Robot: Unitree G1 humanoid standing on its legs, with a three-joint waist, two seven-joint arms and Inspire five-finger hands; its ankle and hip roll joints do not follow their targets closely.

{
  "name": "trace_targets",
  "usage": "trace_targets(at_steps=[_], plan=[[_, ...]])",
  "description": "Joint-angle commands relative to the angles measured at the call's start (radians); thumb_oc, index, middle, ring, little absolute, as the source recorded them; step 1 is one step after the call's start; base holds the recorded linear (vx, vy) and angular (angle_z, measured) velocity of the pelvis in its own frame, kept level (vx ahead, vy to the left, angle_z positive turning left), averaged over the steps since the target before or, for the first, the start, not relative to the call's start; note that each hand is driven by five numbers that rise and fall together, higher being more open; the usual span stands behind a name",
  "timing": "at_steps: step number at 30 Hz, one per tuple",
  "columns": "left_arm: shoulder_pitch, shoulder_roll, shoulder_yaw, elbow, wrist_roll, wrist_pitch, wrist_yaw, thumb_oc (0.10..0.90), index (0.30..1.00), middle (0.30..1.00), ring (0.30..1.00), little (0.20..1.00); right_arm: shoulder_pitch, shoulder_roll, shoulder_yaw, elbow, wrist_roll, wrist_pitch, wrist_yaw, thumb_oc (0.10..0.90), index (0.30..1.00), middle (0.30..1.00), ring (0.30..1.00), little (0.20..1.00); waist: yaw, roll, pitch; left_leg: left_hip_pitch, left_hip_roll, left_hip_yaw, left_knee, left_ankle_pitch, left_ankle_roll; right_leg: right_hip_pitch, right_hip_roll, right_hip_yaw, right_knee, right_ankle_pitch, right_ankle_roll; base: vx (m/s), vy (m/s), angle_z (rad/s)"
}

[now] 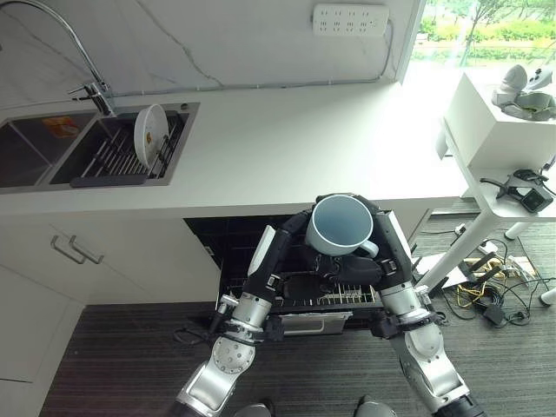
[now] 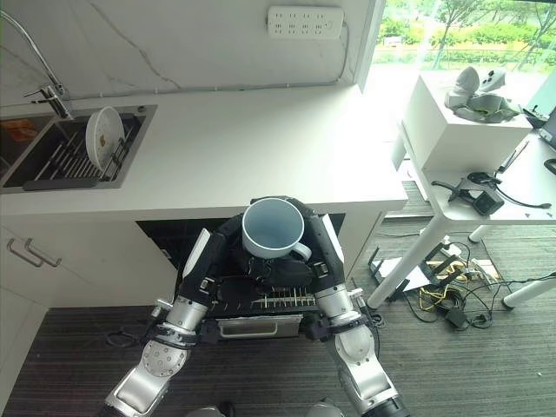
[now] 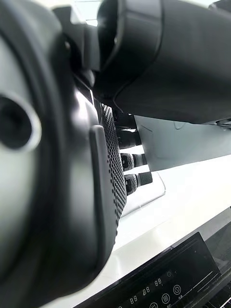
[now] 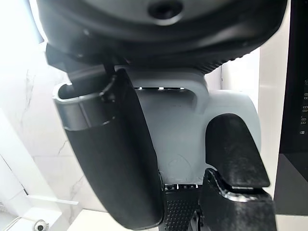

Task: Place the dishes in the dishwasher.

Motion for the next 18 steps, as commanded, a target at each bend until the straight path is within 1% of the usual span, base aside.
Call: trace_targets(at_steps=[1, 2, 4, 6, 7, 8, 9, 11, 12, 15, 16, 17, 18], plan=[[-0.011, 0.138, 0.466, 0.036, -0.153, -0.060, 0.388, 0.800, 0.900, 0.900, 0.900, 0.900, 0.048, -0.049, -0.443, -0.030, 0.112, -0.200, -0.324, 0.400, 0.300, 0.300, 0.300, 0.300, -0.009, -0.019, -0.058, 0.018, 0.041, 0.010, 0.046, -0.133, 0.018, 0.047, -0.003, 0.039, -0.006, -0.102, 0.040, 0.00, 0.000, 0.00], [-0.009, 0.140, 0.470, 0.035, -0.165, -0.076, 0.369, 0.800, 0.900, 0.900, 0.900, 0.900, 0.051, -0.051, -0.460, -0.022, 0.116, -0.205, -0.342, 0.400, 0.300, 0.300, 0.300, 0.300, -0.010, -0.019, -0.059, 0.018, 0.041, 0.011, 0.046, -0.134, 0.019, 0.046, -0.003, 0.039, -0.006, -0.102, 0.041, 0.00, 0.000, 0.00], [-0.008, 0.140, 0.472, 0.035, -0.174, -0.084, 0.355, 0.800, 0.900, 0.900, 0.900, 0.900, 0.052, -0.051, -0.467, -0.019, 0.117, -0.210, -0.347, 0.400, 0.300, 0.300, 0.300, 0.300, -0.010, -0.019, -0.060, 0.018, 0.041, 0.011, 0.046, -0.134, 0.018, 0.046, -0.004, 0.039, -0.006, -0.102, 0.042, 0.00, 0.000, 0.00], [-0.007, 0.144, 0.472, 0.036, -0.213, -0.120, 0.279, 0.800, 0.900, 0.900, 0.900, 0.900, 0.058, -0.052, -0.497, -0.004, 0.116, -0.225, -0.365, 0.400, 0.300, 0.300, 0.300, 0.300, -0.013, -0.018, -0.060, 0.017, 0.040, 0.012, 0.046, -0.134, 0.019, 0.045, -0.004, 0.039, -0.006, -0.101, 0.043, 0.00, 0.000, 0.00], [-0.008, 0.146, 0.474, 0.033, -0.237, -0.131, 0.234, 0.800, 0.900, 0.900, 0.900, 0.900, 0.062, -0.052, -0.513, -0.004, 0.123, -0.225, -0.355, 0.400, 0.300, 0.300, 0.300, 0.300, -0.015, -0.018, -0.060, 0.017, 0.040, 0.012, 0.046, -0.134, 0.019, 0.044, -0.004, 0.038, -0.006, -0.100, 0.045, -0.02, -0.001, -0.05], [-0.012, 0.150, 0.468, 0.021, -0.262, -0.135, 0.185, 0.800, 0.900, 0.900, 0.900, 0.900, 0.061, -0.058, -0.528, -0.015, 0.104, -0.217, -0.366, 0.400, 0.300, 0.300, 0.300, 0.300, -0.017, -0.017, -0.059, 0.016, 0.040, 0.012, 0.046, -0.135, 0.019, 0.042, -0.004, 0.040, -0.006, -0.099, 0.046, -0.02, -0.003, -0.05], [-0.013, 0.150, 0.465, 0.011, -0.317, -0.141, 0.136, 0.800, 0.900, 0.900, 0.900, 0.900, 0.059, -0.065, -0.538, -0.028, 0.107, -0.202, -0.369, 0.400, 0.300, 0.300, 0.300, 0.300, -0.017, -0.017, -0.060, 0.016, 0.040, 0.012, 0.046, -0.136, 0.020, 0.041, -0.004, 0.041, -0.006, -0.099, 0.047, -0.02, -0.003, -0.04], [-0.014, 0.149, 0.465, 0.010, -0.335, -0.139, 0.122, 0.800, 0.900, 0.900, 0.900, 0.900, 0.058, -0.066, -0.540, -0.030, 0.116, -0.194, -0.359, 0.400, 0.300, 0.300, 0.300, 0.300, -0.018, -0.016, -0.061, 0.016, 0.040, 0.013, 0.046, -0.136, 0.020, 0.040, -0.004, 0.042, -0.006, -0.099, 0.047, 0.00, 0.000, 0.00], [-0.014, 0.147, 0.464, 0.010, -0.344, -0.138, 0.117, 0.800, 0.900, 0.900, 0.900, 0.900, 0.059, -0.066, -0.540, -0.033, 0.121, -0.184, -0.349, 0.400, 0.300, 0.300, 0.300, 0.300, -0.020, -0.016, -0.062, 0.016, 0.040, 0.014, 0.046, -0.136, 0.019, 0.040, -0.003, 0.044, -0.006, -0.099, 0.047, 0.01, 0.000, -0.03], [-0.025, 0.154, 0.453, 0.023, -0.393, -0.132, 0.034, 0.800, 0.900, 0.900, 0.900, 0.900, 0.052, -0.066, -0.514, -0.034, 0.169, -0.151, -0.268, 0.400, 0.300, 0.300, 0.300, 0.300, -0.023, -0.015, -0.064, 0.017, 0.041, 0.016, 0.046, -0.133, 0.018, 0.037, 0.001, 0.049, -0.006, -0.099, 0.046, 0.00, 0.000, 0.00], [-0.033, 0.155, 0.435, 0.020, -0.397, -0.129, -0.005, 0.800, 0.900, 0.900, 0.900, 0.900, 0.047, -0.067, -0.498, -0.038, 0.186, -0.139, -0.236, 0.400, 0.300, 0.300, 0.300, 0.300, -0.024, -0.015, -0.063, 0.017, 0.041, 0.017, 0.046, -0.132, 0.018, 0.037, 0.001, 0.050, -0.006, -0.098, 0.045, 0.00, 0.000, 0.00], [-0.044, 0.152, 0.402, 0.006, -0.372, -0.119, -0.035, 0.800, 0.900, 0.900, 0.900, 0.900, 0.040, -0.067, -0.470, -0.044, 0.200, -0.129, -0.195, 0.400, 0.300, 0.300, 0.300, 0.300, -0.023, -0.013, -0.060, 0.015, 0.041, 0.016, 0.046, -0.131, 0.019, 0.035, 0.000, 0.049, -0.006, -0.096, 0.045, 0.00, 0.000, 0.00], [-0.046, 0.151, 0.393, 0.001, -0.370, -0.118, -0.037, 0.800, 0.900, 0.900, 0.900, 0.900, 0.039, -0.065, -0.463, -0.044, 0.208, -0.126, -0.180, 0.400, 0.300, 0.300, 0.300, 0.300, -0.023, -0.013, -0.059, 0.015, 0.041, 0.016, 0.046, -0.130, 0.019, 0.035, -0.001, 0.048, -0.006, -0.096, 0.045, -0.03, -0.002, -0.01]])
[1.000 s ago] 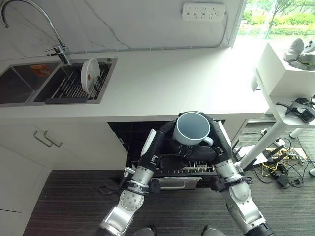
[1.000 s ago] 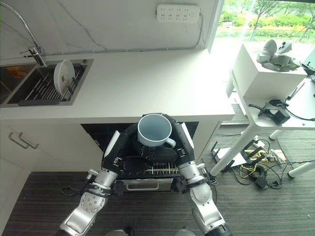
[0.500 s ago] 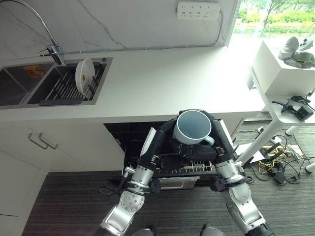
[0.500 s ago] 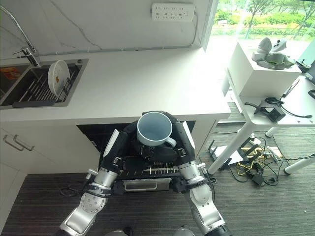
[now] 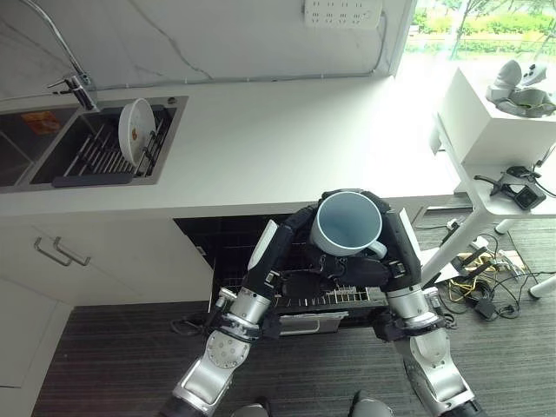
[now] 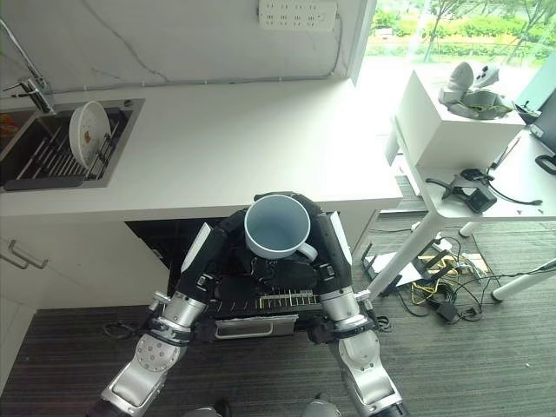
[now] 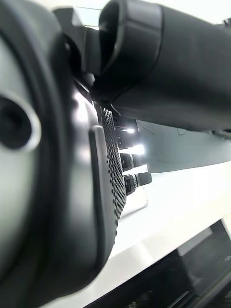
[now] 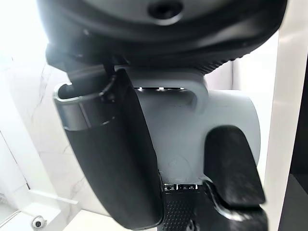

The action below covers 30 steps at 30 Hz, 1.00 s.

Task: Place the dishes in the dishwasher.

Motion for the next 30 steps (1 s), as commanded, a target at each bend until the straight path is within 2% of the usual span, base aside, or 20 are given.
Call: trace_targets(at_steps=[1, 4, 6, 7, 8, 9, 14, 15, 17, 18, 20, 23, 24, 28, 29, 30], plan=[[-0.020, 0.103, 0.350, -0.002, -0.276, -0.076, 0.079, 0.800, 0.900, 0.900, 0.900, 0.900, 0.001, -0.053, -0.382, 0.006, 0.310, -0.068, -0.053, 0.400, 0.300, 0.300, 0.300, 0.300, 0.005, 0.005, -0.069, 0.002, 0.039, -0.001, 0.062, -0.131, 0.020, 0.035, -0.007, 0.039, 0.006, -0.096, 0.046, 0.00, 0.000, 0.00], [-0.043, 0.099, 0.286, -0.012, -0.266, -0.077, -0.036, 0.800, 0.900, 0.900, 0.900, 0.900, -0.020, -0.047, -0.266, -0.005, 0.338, -0.030, 0.103, 0.400, 0.300, 0.300, 0.300, 0.300, 0.009, 0.008, -0.067, 0.009, 0.038, 0.000, 0.062, -0.136, 0.020, 0.041, -0.006, 0.040, 0.006, -0.100, 0.046, 0.00, 0.000, 0.00], [-0.053, 0.092, 0.246, -0.026, -0.215, -0.082, -0.061, 0.800, 0.900, 0.900, 0.900, 0.900, -0.030, -0.039, -0.207, -0.019, 0.287, -0.038, 0.145, 0.400, 0.300, 0.300, 0.300, 0.300, 0.011, 0.009, -0.070, 0.001, 0.037, -0.001, 0.062, -0.129, 0.021, 0.033, -0.009, 0.039, 0.006, -0.094, 0.045, -0.02, 0.016, 0.01], [-0.061, 0.090, 0.220, -0.028, -0.189, -0.101, -0.038, 0.800, 0.900, 0.900, 0.900, 0.900, -0.040, -0.047, -0.167, -0.025, 0.266, -0.058, 0.119, 0.400, 0.300, 0.300, 0.300, 0.300, 0.016, 0.009, -0.071, 0.001, 0.039, 0.000, 0.062, -0.128, 0.020, 0.035, -0.013, 0.036, 0.006, -0.092, 0.047, -0.01, 0.032, 0.01], [-0.062, 0.092, 0.220, -0.026, -0.196, -0.103, -0.017, 0.800, 0.900, 0.900, 0.900, 0.900, -0.042, -0.050, -0.166, -0.022, 0.284, -0.063, 0.098, 0.400, 0.300, 0.300, 0.300, 0.300, 0.017, 0.009, -0.073, 0.001, 0.040, 0.000, 0.062, -0.129, 0.019, 0.035, -0.015, 0.034, 0.006, -0.092, 0.048, 0.02, 0.040, 0.00], [-0.058, 0.105, 0.247, -0.005, -0.268, -0.110, 0.003, 0.800, 0.900, 0.900, 0.900, 0.900, -0.039, -0.059, -0.201, -0.006, 0.320, -0.076, 0.054, 0.400, 0.300, 0.300, 0.300, 0.300, 0.017, 0.010, -0.080, 0.002, 0.040, 0.001, 0.062, -0.130, 0.018, 0.037, -0.016, 0.032, 0.006, -0.093, 0.051, 0.04, 0.026, 0.00], [-0.036, 0.113, 0.314, 0.024, -0.348, -0.121, 0.032, 0.800, 0.900, 0.900, 0.900, 0.900, -0.009, -0.061, -0.284, 0.004, 0.311, -0.099, -0.011, 0.400, 0.300, 0.300, 0.300, 0.300, 0.009, 0.007, -0.082, 0.006, 0.039, 0.003, 0.062, -0.129, 0.020, 0.041, -0.014, 0.032, 0.006, -0.092, 0.048, 0.01, 0.005, 0.00], [-0.028, 0.106, 0.345, 0.037, -0.395, -0.137, 0.013, 0.800, 0.900, 0.900, 0.900, 0.900, 0.003, -0.051, -0.321, 0.009, 0.318, -0.108, 0.005, 0.400, 0.300, 0.300, 0.300, 0.300, 0.008, 0.006, -0.079, 0.006, 0.037, 0.000, 0.062, -0.129, 0.021, 0.042, -0.014, 0.032, 0.006, -0.093, 0.047, 0.00, 0.000, 0.00], [-0.037, 0.103, 0.347, 0.046, -0.429, -0.124, -0.064, 0.800, 0.900, 0.900, 0.900, 0.900, 0.000, -0.050, -0.328, 0.007, 0.338, -0.099, 0.047, 0.400, 0.300, 0.300, 0.300, 0.300, 0.007, 0.004, -0.078, 0.005, 0.035, -0.002, 0.062, -0.129, 0.022, 0.041, -0.012, 0.032, 0.006, -0.093, 0.046, -0.02, -0.003, 0.00], [-0.058, 0.100, 0.310, 0.039, -0.411, -0.093, -0.135, 0.800, 0.900, 0.900, 0.900, 0.900, -0.015, -0.054, -0.309, -0.005, 0.346, -0.075, 0.095, 0.400, 0.300, 0.300, 0.300, 0.300, 0.008, 0.004, -0.076, 0.003, 0.035, -0.002, 0.062, -0.129, 0.022, 0.039, -0.011, 0.031, 0.006, -0.092, 0.046, -0.03, -0.008, 0.01], [-0.070, 0.091, 0.276, 0.024, -0.373, -0.075, -0.158, 0.800, 0.900, 0.900, 0.900, 0.900, -0.023, -0.051, -0.288, -0.016, 0.358, -0.056, 0.138, 0.400, 0.300, 0.300, 0.300, 0.300, 0.010, 0.004, -0.075, 0.002, 0.035, -0.004, 0.062, -0.129, 0.023, 0.039, -0.012, 0.029, 0.006, -0.092, 0.046, 0.00, 0.000, 0.00], [-0.069, 0.063, 0.214, -0.029, -0.283, -0.046, -0.119, 0.800, 0.900, 0.900, 0.900, 0.900, -0.035, -0.042, -0.219, -0.038, 0.360, -0.020, 0.216, 0.400, 0.300, 0.300, 0.300, 0.300, 0.017, 0.002, -0.072, 0.002, 0.035, -0.004, 0.062, -0.132, 0.024, 0.041, -0.016, 0.028, 0.006, -0.091, 0.048, 0.00, 0.000, 0.00], [-0.066, 0.057, 0.211, -0.033, -0.282, -0.046, -0.092, 0.800, 0.900, 0.900, 0.900, 0.900, -0.034, -0.041, -0.200, -0.041, 0.339, -0.028, 0.216, 0.400, 0.300, 0.300, 0.300, 0.300, 0.019, 0.002, -0.073, 0.003, 0.035, -0.003, 0.062, -0.133, 0.024, 0.041, -0.017, 0.027, 0.006, -0.092, 0.049, 0.00, 0.000, 0.00], [-0.054, 0.064, 0.254, 0.008, -0.353, -0.083, 0.006, 0.800, 0.900, 0.900, 0.900, 0.900, -0.037, -0.049, -0.197, -0.034, 0.326, -0.060, 0.087, 0.400, 0.300, 0.300, 0.300, 0.300, 0.023, 0.001, -0.083, 0.005, 0.038, 0.000, 0.062, -0.132, 0.020, 0.044, -0.016, 0.030, 0.006, -0.093, 0.049, 0.00, 0.000, 0.00], [-0.053, 0.071, 0.299, 0.036, -0.409, -0.096, 0.055, 0.733, 0.799, 0.799, 0.799, 0.799, -0.033, -0.050, -0.244, -0.012, 0.357, -0.074, 0.043, 0.400, 0.300, 0.300, 0.300, 0.300, 0.022, 0.000, -0.084, 0.005, 0.034, -0.006, 0.062, -0.130, 0.022, 0.045, -0.013, 0.030, 0.006, -0.093, 0.045, 0.00, 0.000, 0.00], [-0.054, 0.072, 0.304, 0.038, -0.421, -0.096, 0.053, 0.596, 0.594, 0.594, 0.594, 0.594, -0.034, -0.050, -0.249, -0.010, 0.362, -0.074, 0.043, 0.400, 0.300, 0.300, 0.300, 0.300, 0.021, 0.000, -0.083, 0.005, 0.034, -0.007, 0.062, -0.130, 0.022, 0.045, -0.013, 0.030, 0.006, -0.093, 0.045, 0.00, 0.000, 0.00]])
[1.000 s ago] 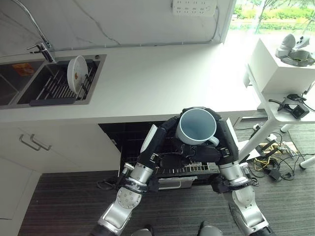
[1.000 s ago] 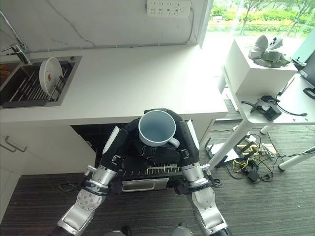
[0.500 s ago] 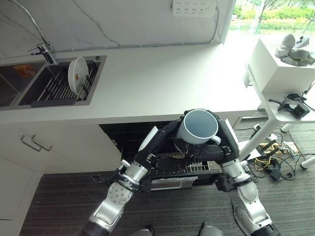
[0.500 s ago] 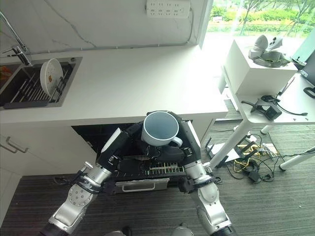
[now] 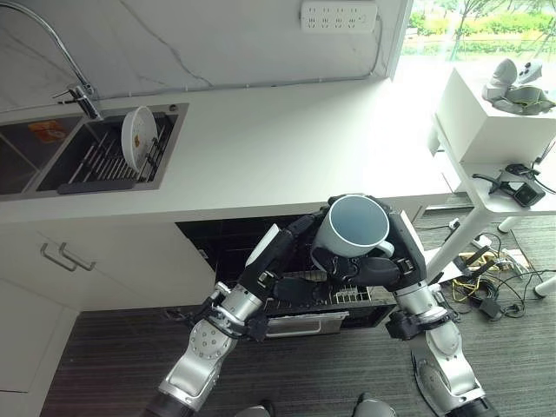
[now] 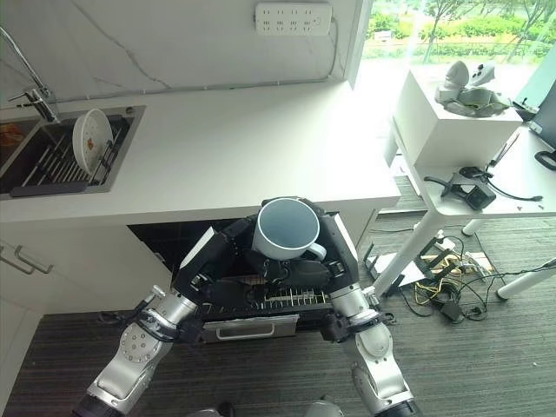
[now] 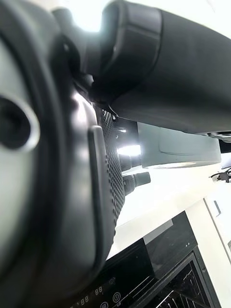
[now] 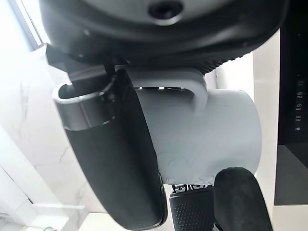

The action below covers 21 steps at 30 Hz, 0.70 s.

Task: Place the dishes in the dishwasher.

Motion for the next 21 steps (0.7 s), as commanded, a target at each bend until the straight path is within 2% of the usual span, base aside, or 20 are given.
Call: trace_targets(at_steps=[1, 2, 4, 5, 6, 7, 10, 14, 18, 21], plan=[[-0.049, 0.006, 0.285, 0.035, -0.265, -0.110, 0.198, 0.714, 0.771, 0.771, 0.771, 0.771, -0.023, 0.006, -0.217, -0.038, 0.159, -0.141, -0.126, 0.400, 0.300, 0.300, 0.300, 0.300, 0.007, -0.020, -0.071, -0.001, 0.037, -0.006, 0.059, -0.128, 0.022, 0.038, -0.006, 0.032, 0.002, -0.094, 0.041, -0.05, -0.012, 0.01], [-0.057, -0.008, 0.255, 0.027, -0.248, -0.092, 0.144, 0.800, 0.900, 0.900, 0.900, 0.900, -0.024, 0.016, -0.204, -0.054, 0.158, -0.123, -0.090, 0.400, 0.300, 0.300, 0.300, 0.300, 0.006, -0.020, -0.067, -0.002, 0.037, -0.007, 0.059, -0.127, 0.023, 0.037, -0.005, 0.029, 0.002, -0.094, 0.038, -0.06, -0.013, 0.01], [-0.062, -0.025, 0.215, 0.011, -0.197, -0.080, 0.107, 0.800, 0.900, 0.900, 0.900, 0.900, -0.030, 0.026, -0.183, -0.057, 0.141, -0.121, -0.075, 0.400, 0.300, 0.300, 0.300, 0.300, 0.009, -0.020, -0.065, -0.002, 0.037, -0.007, 0.059, -0.128, 0.024, 0.037, -0.007, 0.028, 0.002, -0.093, 0.039, -0.02, -0.006, 0.00], [-0.059, -0.034, 0.193, -0.011, -0.163, -0.074, 0.123, 0.400, 0.300, 0.300, 0.300, 0.300, -0.032, 0.031, -0.174, -0.056, 0.133, -0.122, -0.070, 0.400, 0.300, 0.300, 0.300, 0.300, 0.011, -0.021, -0.064, -0.001, 0.037, -0.007, 0.059, -0.130, 0.025, 0.037, -0.008, 0.028, 0.002, -0.092, 0.041, 0.00, 0.000, 0.00], [-0.057, -0.033, 0.186, -0.023, -0.196, -0.060, 0.137, 0.731, 0.796, 0.796, 0.796, 0.796, -0.029, 0.029, -0.152, -0.060, 0.123, -0.114, -0.066, 0.400, 0.300, 0.300, 0.300, 0.300, 0.012, -0.023, -0.068, 0.002, 0.038, -0.003, 0.059, -0.132, 0.024, 0.039, -0.008, 0.030, 0.002, -0.093, 0.043, 0.00, 0.000, 0.00], [-0.058, -0.029, 0.187, -0.022, -0.198, -0.062, 0.138, 0.800, 0.900, 0.900, 0.900, 0.900, -0.029, 0.026, -0.148, -0.063, 0.124, -0.105, -0.061, 0.400, 0.300, 0.300, 0.300, 0.300, 0.011, -0.023, -0.070, 0.003, 0.037, -0.002, 0.059, -0.133, 0.024, 0.039, -0.007, 0.031, 0.002, -0.093, 0.043, 0.00, 0.000, 0.00], [-0.062, -0.019, 0.182, -0.020, -0.203, -0.052, 0.120, 0.800, 0.900, 0.900, 0.900, 0.900, -0.035, 0.014, -0.124, -0.074, 0.112, -0.086, -0.034, 0.400, 0.300, 0.300, 0.300, 0.300, 0.013, -0.023, -0.071, 0.004, 0.036, -0.002, 0.059, -0.131, 0.023, 0.040, -0.005, 0.032, 0.002, -0.094, 0.041, 0.00, 0.000, 0.00], [-0.055, -0.029, 0.165, -0.022, -0.181, -0.050, 0.114, 0.800, 0.900, 0.900, 0.900, 0.900, -0.044, 0.021, -0.105, -0.073, 0.081, -0.102, -0.062, 0.400, 0.300, 0.300, 0.300, 0.300, 0.018, -0.023, -0.069, 0.004, 0.037, -0.005, 0.059, -0.130, 0.023, 0.041, -0.005, 0.031, 0.002, -0.093, 0.038, 0.00, 0.000, 0.00], [-0.044, -0.015, 0.194, -0.015, -0.198, -0.051, 0.137, 0.800, 0.900, 0.900, 0.900, 0.900, -0.030, 0.016, -0.155, -0.070, 0.145, -0.113, -0.095, 0.400, 0.300, 0.300, 0.300, 0.300, 0.013, -0.026, -0.073, 0.006, 0.036, -0.002, 0.059, -0.132, 0.024, 0.041, -0.004, 0.032, 0.002, -0.094, 0.039, 0.00, 0.000, 0.00], [-0.038, -0.009, 0.207, -0.013, -0.202, -0.055, 0.139, 0.800, 0.900, 0.900, 0.900, 0.900, -0.018, 0.022, -0.182, -0.064, 0.179, -0.105, -0.066, 0.400, 0.300, 0.300, 0.300, 0.300, 0.010, -0.025, -0.071, 0.007, 0.034, -0.003, 0.059, -0.133, 0.026, 0.042, -0.003, 0.034, 0.002, -0.093, 0.039, 0.00, 0.000, 0.00]])
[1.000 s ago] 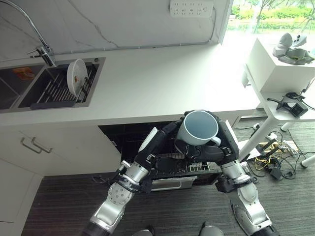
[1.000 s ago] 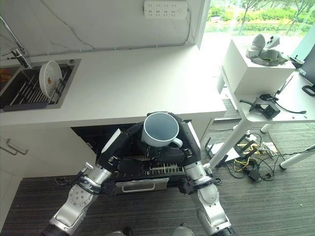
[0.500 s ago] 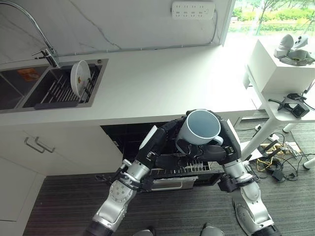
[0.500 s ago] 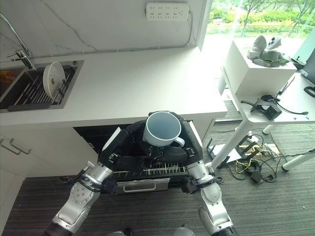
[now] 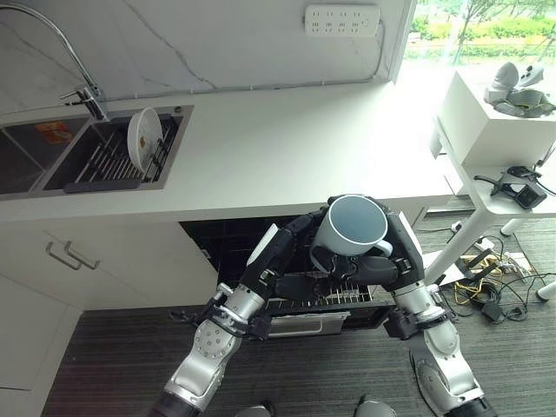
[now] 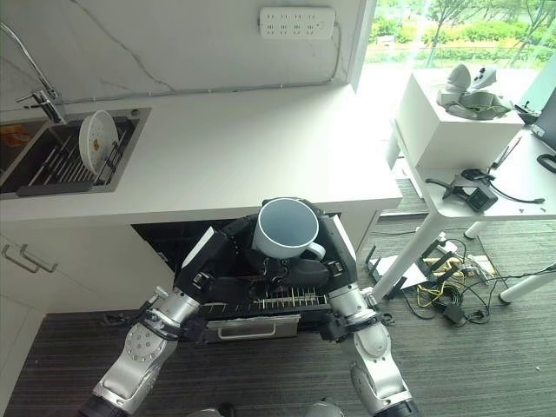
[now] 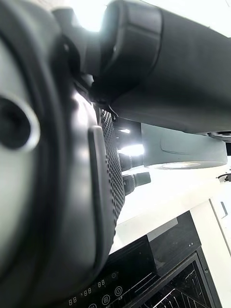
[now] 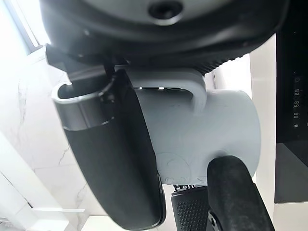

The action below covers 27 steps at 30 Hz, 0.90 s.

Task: Place the dishes in the dishwasher.

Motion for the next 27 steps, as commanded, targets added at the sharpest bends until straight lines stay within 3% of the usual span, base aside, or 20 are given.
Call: trace_targets(at_steps=[1, 2, 3, 4, 5, 6, 7, 8, 14, 15, 17, 18, 19, 25, 27], plan=[[-0.039, 0.025, 0.208, -0.016, -0.192, -0.085, 0.116, 0.800, 0.900, 0.900, 0.900, 0.900, -0.019, 0.008, -0.184, -0.060, 0.173, -0.131, -0.047, 0.406, 0.309, 0.309, 0.309, 0.309, 0.011, -0.027, -0.069, 0.007, 0.033, -0.003, 0.050, -0.133, 0.026, 0.040, -0.003, 0.033, -0.005, -0.093, 0.039, 0.00, 0.000, 0.00], [-0.039, 0.024, 0.209, -0.017, -0.191, -0.084, 0.112, 0.800, 0.900, 0.900, 0.900, 0.900, -0.018, 0.012, -0.184, -0.059, 0.177, -0.128, -0.029, 0.502, 0.453, 0.453, 0.453, 0.453, 0.011, -0.027, -0.068, 0.007, 0.033, -0.003, 0.050, -0.133, 0.026, 0.040, -0.003, 0.033, -0.005, -0.093, 0.039, 0.00, 0.000, 0.00], [-0.038, 0.023, 0.205, -0.020, -0.184, -0.084, 0.109, 0.800, 0.900, 0.900, 0.900, 0.900, -0.022, 0.013, -0.178, -0.064, 0.171, -0.120, -0.018, 0.555, 0.533, 0.533, 0.533, 0.533, 0.013, -0.027, -0.068, 0.007, 0.033, -0.003, 0.050, -0.134, 0.026, 0.039, -0.002, 0.033, -0.005, -0.094, 0.038, 0.00, 0.000, 0.00], [-0.039, 0.022, 0.200, -0.023, -0.175, -0.084, 0.113, 0.800, 0.900, 0.900, 0.900, 0.900, -0.026, 0.015, -0.169, -0.064, 0.167, -0.121, -0.017, 0.696, 0.745, 0.745, 0.745, 0.745, 0.014, -0.026, -0.068, 0.007, 0.032, -0.004, 0.050, -0.134, 0.027, 0.040, -0.003, 0.033, -0.005, -0.094, 0.038, 0.00, 0.000, 0.00], [-0.038, 0.021, 0.199, -0.023, -0.171, -0.085, 0.113, 0.800, 0.900, 0.900, 0.900, 0.900, -0.027, 0.016, -0.166, -0.066, 0.167, -0.119, -0.020, 0.733, 0.799, 0.799, 0.799, 0.799, 0.015, -0.026, -0.068, 0.007, 0.032, -0.004, 0.050, -0.134, 0.027, 0.040, -0.003, 0.034, -0.005, -0.094, 0.038, 0.00, 0.000, 0.00], [-0.039, 0.021, 0.199, -0.023, -0.168, -0.084, 0.115, 0.800, 0.900, 0.900, 0.900, 0.900, -0.027, 0.016, -0.165, -0.068, 0.168, -0.117, -0.021, 0.714, 0.771, 0.771, 0.771, 0.771, 0.015, -0.026, -0.069, 0.007, 0.032, -0.004, 0.050, -0.134, 0.026, 0.040, -0.003, 0.034, -0.005, -0.095, 0.038, 0.00, 0.000, 0.00], [-0.038, 0.021, 0.201, -0.023, -0.168, -0.083, 0.116, 0.800, 0.900, 0.900, 0.900, 0.900, -0.027, 0.016, -0.166, -0.070, 0.161, -0.122, -0.029, 0.499, 0.448, 0.448, 0.448, 0.448, 0.015, -0.026, -0.069, 0.007, 0.032, -0.004, 0.050, -0.134, 0.026, 0.040, -0.003, 0.035, -0.005, -0.095, 0.039, 0.00, 0.000, 0.00], [-0.036, 0.022, 0.203, -0.021, -0.169, -0.085, 0.117, 0.800, 0.900, 0.900, 0.900, 0.900, -0.025, 0.015, -0.165, -0.069, 0.150, -0.123, -0.030, 0.400, 0.300, 0.300, 0.300, 0.300, 0.015, -0.026, -0.070, 0.008, 0.031, -0.003, 0.050, -0.135, 0.027, 0.040, -0.003, 0.035, -0.005, -0.094, 0.039, 0.00, 0.000, 0.00], [-0.030, 0.024, 0.214, -0.023, -0.131, -0.080, 0.212, 0.800, 0.900, 0.900, 0.900, 0.900, -0.024, 0.017, -0.169, -0.076, 0.151, -0.135, -0.056, 0.400, 0.300, 0.300, 0.300, 0.300, 0.014, -0.023, -0.070, 0.009, 0.032, -0.004, 0.050, -0.134, 0.028, 0.042, -0.004, 0.034, -0.005, -0.094, 0.038, 0.00, 0.000, 0.00], [-0.027, 0.025, 0.221, -0.019, -0.129, -0.086, 0.245, 0.400, 0.300, 0.300, 0.300, 0.300, -0.024, 0.018, -0.169, -0.076, 0.150, -0.137, -0.058, 0.400, 0.300, 0.300, 0.300, 0.300, 0.015, -0.023, -0.069, 0.009, 0.031, -0.004, 0.050, -0.134, 0.028, 0.042, -0.003, 0.035, -0.005, -0.095, 0.038, 0.00, 0.000, 0.00], [-0.024, 0.026, 0.233, -0.014, -0.140, -0.087, 0.255, 0.400, 0.300, 0.300, 0.300, 0.300, -0.022, 0.019, -0.168, -0.080, 0.148, -0.135, -0.060, 0.400, 0.300, 0.300, 0.300, 0.300, 0.014, -0.024, -0.070, 0.010, 0.032, -0.003, 0.050, -0.134, 0.027, 0.042, -0.003, 0.035, -0.005, -0.095, 0.038, 0.00, 0.000, 0.00], [-0.024, 0.028, 0.243, -0.009, -0.160, -0.101, 0.242, 0.751, 0.827, 0.827, 0.827, 0.827, -0.023, 0.017, -0.166, -0.084, 0.143, -0.133, -0.065, 0.400, 0.300, 0.300, 0.300, 0.300, 0.015, -0.024, -0.070, 0.009, 0.032, -0.003, 0.050, -0.133, 0.026, 0.042, -0.002, 0.036, -0.005, -0.095, 0.037, 0.00, 0.000, 0.00], [-0.024, 0.026, 0.247, -0.006, -0.167, -0.104, 0.222, 0.800, 0.900, 0.900, 0.900, 0.900, -0.025, 0.016, -0.166, -0.083, 0.145, -0.133, -0.065, 0.400, 0.300, 0.300, 0.300, 0.300, 0.015, -0.024, -0.070, 0.008, 0.033, -0.004, 0.050, -0.131, 0.026, 0.041, -0.002, 0.036, -0.005, -0.095, 0.037, 0.00, 0.000, 0.00], [-0.034, 0.024, 0.242, -0.020, -0.155, -0.093, 0.199, 0.800, 0.900, 0.900, 0.900, 0.900, -0.030, 0.014, -0.166, -0.084, 0.132, -0.122, -0.039, 0.400, 0.300, 0.300, 0.300, 0.300, 0.017, -0.023, -0.068, 0.007, 0.032, -0.005, 0.050, -0.132, 0.026, 0.042, -0.004, 0.032, -0.005, -0.096, 0.038, 0.00, 0.000, 0.00], [-0.027, 0.023, 0.242, -0.022, -0.156, -0.085, 0.187, 0.800, 0.900, 0.900, 0.900, 0.900, -0.031, 0.007, -0.165, -0.089, 0.142, -0.105, -0.031, 0.649, 0.674, 0.674, 0.674, 0.674, 0.019, -0.025, -0.069, 0.008, 0.032, -0.006, 0.050, -0.132, 0.026, 0.043, -0.004, 0.032, -0.005, -0.095, 0.037, 0.00, 0.000, 0.00]])
